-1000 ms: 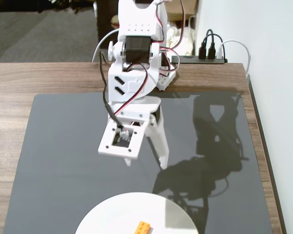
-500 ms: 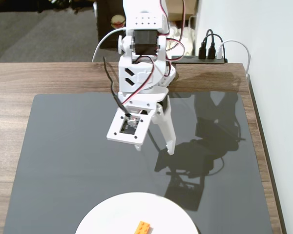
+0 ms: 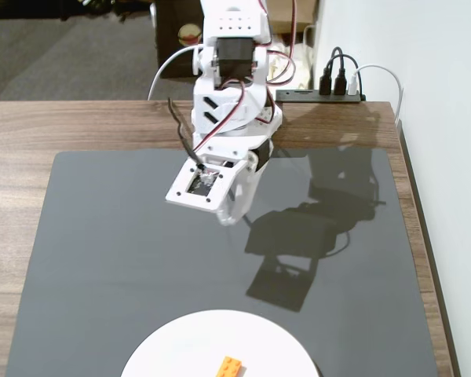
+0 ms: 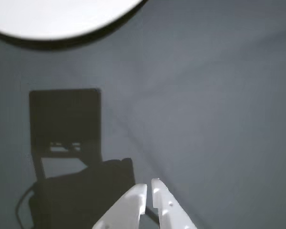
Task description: Grasp a lego block and put it on the plate.
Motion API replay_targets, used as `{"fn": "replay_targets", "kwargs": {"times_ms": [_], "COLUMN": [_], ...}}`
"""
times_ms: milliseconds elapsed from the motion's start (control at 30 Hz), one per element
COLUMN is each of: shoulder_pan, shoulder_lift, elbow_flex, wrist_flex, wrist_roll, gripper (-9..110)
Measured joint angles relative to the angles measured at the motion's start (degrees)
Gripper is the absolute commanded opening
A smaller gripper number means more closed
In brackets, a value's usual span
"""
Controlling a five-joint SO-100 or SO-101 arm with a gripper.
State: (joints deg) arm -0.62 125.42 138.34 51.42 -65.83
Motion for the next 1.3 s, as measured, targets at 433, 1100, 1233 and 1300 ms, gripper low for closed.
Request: {"fn": "replay_targets", "kwargs": {"times_ms": [433,1100,1233,1300], "shoulder_pan": [-9.67,-6.50,-5.71,-5.63], "shoulder_lift": [2.20,0.62,0.97,0.97], "elbow_flex": [8.96,15.91,16.61,16.88], "wrist_flex": [-0.97,-7.47,-8.96,-9.32], "wrist_roll": [-8.88,-17.23,-17.23,-17.23], "gripper": [1,1,1,1]}}
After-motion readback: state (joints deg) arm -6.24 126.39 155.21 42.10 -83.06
